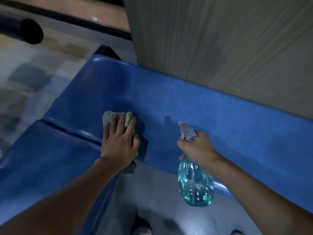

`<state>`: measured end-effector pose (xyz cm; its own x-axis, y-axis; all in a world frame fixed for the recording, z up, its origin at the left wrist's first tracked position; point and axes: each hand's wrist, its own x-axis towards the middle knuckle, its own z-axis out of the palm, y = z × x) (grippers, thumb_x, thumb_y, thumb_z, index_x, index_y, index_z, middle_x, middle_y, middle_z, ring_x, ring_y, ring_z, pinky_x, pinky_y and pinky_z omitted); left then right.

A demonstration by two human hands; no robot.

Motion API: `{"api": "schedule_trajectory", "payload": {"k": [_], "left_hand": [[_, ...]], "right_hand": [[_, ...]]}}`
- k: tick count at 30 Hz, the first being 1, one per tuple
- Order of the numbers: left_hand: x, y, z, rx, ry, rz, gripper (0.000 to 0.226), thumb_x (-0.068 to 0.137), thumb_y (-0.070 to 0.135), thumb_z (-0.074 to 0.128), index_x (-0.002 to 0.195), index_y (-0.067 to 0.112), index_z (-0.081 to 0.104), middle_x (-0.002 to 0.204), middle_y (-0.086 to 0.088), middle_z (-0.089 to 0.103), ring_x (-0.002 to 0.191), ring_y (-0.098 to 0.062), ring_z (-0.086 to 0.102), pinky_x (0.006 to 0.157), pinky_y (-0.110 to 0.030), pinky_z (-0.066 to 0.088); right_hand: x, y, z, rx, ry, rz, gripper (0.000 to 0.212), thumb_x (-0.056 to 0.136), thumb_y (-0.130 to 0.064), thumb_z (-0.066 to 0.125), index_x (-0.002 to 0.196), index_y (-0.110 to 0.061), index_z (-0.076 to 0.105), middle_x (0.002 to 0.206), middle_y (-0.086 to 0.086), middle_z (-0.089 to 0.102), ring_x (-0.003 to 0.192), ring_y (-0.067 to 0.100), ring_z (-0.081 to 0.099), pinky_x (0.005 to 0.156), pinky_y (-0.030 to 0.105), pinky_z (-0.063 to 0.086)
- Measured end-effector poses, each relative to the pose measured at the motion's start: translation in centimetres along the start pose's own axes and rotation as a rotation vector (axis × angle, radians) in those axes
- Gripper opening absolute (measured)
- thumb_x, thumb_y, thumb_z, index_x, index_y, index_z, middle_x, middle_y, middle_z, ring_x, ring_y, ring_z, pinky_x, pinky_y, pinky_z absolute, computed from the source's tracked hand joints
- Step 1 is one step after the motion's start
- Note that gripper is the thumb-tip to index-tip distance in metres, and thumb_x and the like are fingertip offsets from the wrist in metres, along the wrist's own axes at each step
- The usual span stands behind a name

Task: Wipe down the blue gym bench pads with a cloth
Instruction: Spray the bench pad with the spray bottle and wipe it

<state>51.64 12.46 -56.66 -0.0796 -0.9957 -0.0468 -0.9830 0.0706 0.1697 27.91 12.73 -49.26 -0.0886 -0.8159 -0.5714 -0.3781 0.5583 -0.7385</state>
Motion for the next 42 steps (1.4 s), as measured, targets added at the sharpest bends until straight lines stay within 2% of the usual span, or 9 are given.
{"api": "schedule_trajectory", "payload": {"k": [2, 5, 8, 15, 21, 26, 34, 37, 42], "left_hand": [[-0.5, -1.7, -0.1, -0.003, 0.009, -0.020, 0.063, 0.091, 0.042, 0.033, 0.147, 0.014, 0.043, 0.156, -0.015, 0.033, 0.148, -0.039, 0.020, 0.115, -0.060, 0.021], [-1.7, -4.1, -0.2, -0.006, 0.020, -0.076, 0.063, 0.093, 0.042, 0.031, 0.148, 0.014, 0.042, 0.157, -0.014, 0.032, 0.150, -0.037, 0.017, 0.117, -0.059, 0.019], [-3.1, -6.1, -0.5, -0.038, 0.039, -0.156, 0.064, 0.093, 0.042, 0.030, 0.149, 0.014, 0.040, 0.158, -0.015, 0.029, 0.151, -0.037, 0.013, 0.117, -0.060, 0.020], [-5.5, -9.1, -0.9, -0.054, 0.060, -0.262, 0.064, 0.093, 0.041, 0.031, 0.147, 0.009, 0.041, 0.155, -0.019, 0.033, 0.147, -0.037, 0.025, 0.116, -0.058, 0.026], [-8.6, -11.2, -1.4, -0.046, 0.095, -0.394, 0.063, 0.092, 0.040, 0.032, 0.146, 0.009, 0.043, 0.151, -0.020, 0.038, 0.144, -0.035, 0.033, 0.113, -0.059, 0.028], [-12.3, -11.8, -1.9, -0.028, 0.086, -0.564, 0.065, 0.092, 0.041, 0.032, 0.146, 0.007, 0.044, 0.149, -0.023, 0.042, 0.140, -0.038, 0.037, 0.108, -0.063, 0.032], [-19.5, -11.4, -1.7, 0.029, 0.042, -0.799, 0.064, 0.093, 0.038, 0.028, 0.148, 0.006, 0.033, 0.150, -0.019, 0.038, 0.143, -0.035, 0.030, 0.100, -0.065, 0.035], [-21.5, -11.2, -1.9, 0.014, 0.022, -0.889, 0.066, 0.094, 0.040, 0.019, 0.152, 0.008, 0.028, 0.156, -0.020, 0.030, 0.148, -0.035, 0.023, 0.103, -0.066, 0.031], [-25.8, -11.9, -1.1, 0.145, -0.121, -0.836, 0.063, 0.093, 0.027, 0.002, 0.135, 0.014, 0.047, 0.165, -0.012, 0.009, 0.150, -0.042, 0.001, 0.103, -0.068, 0.022]], "right_hand": [[0.8, -1.0, 1.5, -0.031, -0.004, -0.019, 0.015, 0.085, -0.013, 0.056, 0.098, -0.009, 0.062, 0.067, -0.003, 0.046, 0.055, 0.025, 0.068, 0.052, 0.020, 0.042], [1.7, -2.8, 3.9, -0.083, -0.031, -0.054, 0.010, 0.084, -0.012, 0.057, 0.076, -0.013, 0.051, 0.067, -0.002, 0.047, 0.058, 0.026, 0.070, 0.050, 0.022, 0.043], [2.3, -4.6, 6.5, -0.088, -0.069, -0.115, 0.011, 0.081, -0.011, 0.058, 0.073, -0.013, 0.050, 0.071, -0.002, 0.046, 0.048, 0.018, 0.063, 0.067, 0.041, 0.057], [3.1, -10.1, 12.5, -0.193, -0.157, -0.199, 0.007, 0.081, -0.014, 0.061, 0.081, -0.008, 0.056, 0.072, 0.005, 0.049, 0.056, 0.026, 0.070, 0.067, 0.034, 0.050], [2.9, -12.5, 15.9, -0.250, -0.192, -0.223, 0.013, 0.081, -0.010, 0.058, 0.076, -0.021, 0.052, 0.070, 0.002, 0.048, 0.057, 0.030, 0.069, 0.055, 0.024, 0.042], [-0.1, -11.0, 16.9, -0.352, -0.320, -0.261, 0.009, 0.085, -0.014, 0.057, 0.078, -0.008, 0.053, 0.071, 0.000, 0.046, 0.065, 0.030, 0.073, 0.056, 0.022, 0.041], [-3.5, -7.5, 19.4, -0.541, -0.602, -0.334, 0.017, 0.081, -0.009, 0.057, 0.068, -0.010, 0.047, 0.069, 0.007, 0.037, 0.049, 0.020, 0.062, 0.059, 0.042, 0.052], [-4.4, -7.0, 20.3, -0.525, -0.614, -0.305, 0.003, 0.081, -0.013, 0.057, 0.080, -0.013, 0.061, 0.073, 0.000, 0.045, 0.054, 0.026, 0.065, 0.056, 0.035, 0.050], [-7.7, -6.6, 21.7, -0.556, -0.783, -0.362, 0.040, 0.083, -0.006, 0.053, 0.062, -0.039, 0.044, 0.066, 0.000, 0.037, 0.059, 0.015, 0.044, 0.054, 0.027, 0.054]]}}
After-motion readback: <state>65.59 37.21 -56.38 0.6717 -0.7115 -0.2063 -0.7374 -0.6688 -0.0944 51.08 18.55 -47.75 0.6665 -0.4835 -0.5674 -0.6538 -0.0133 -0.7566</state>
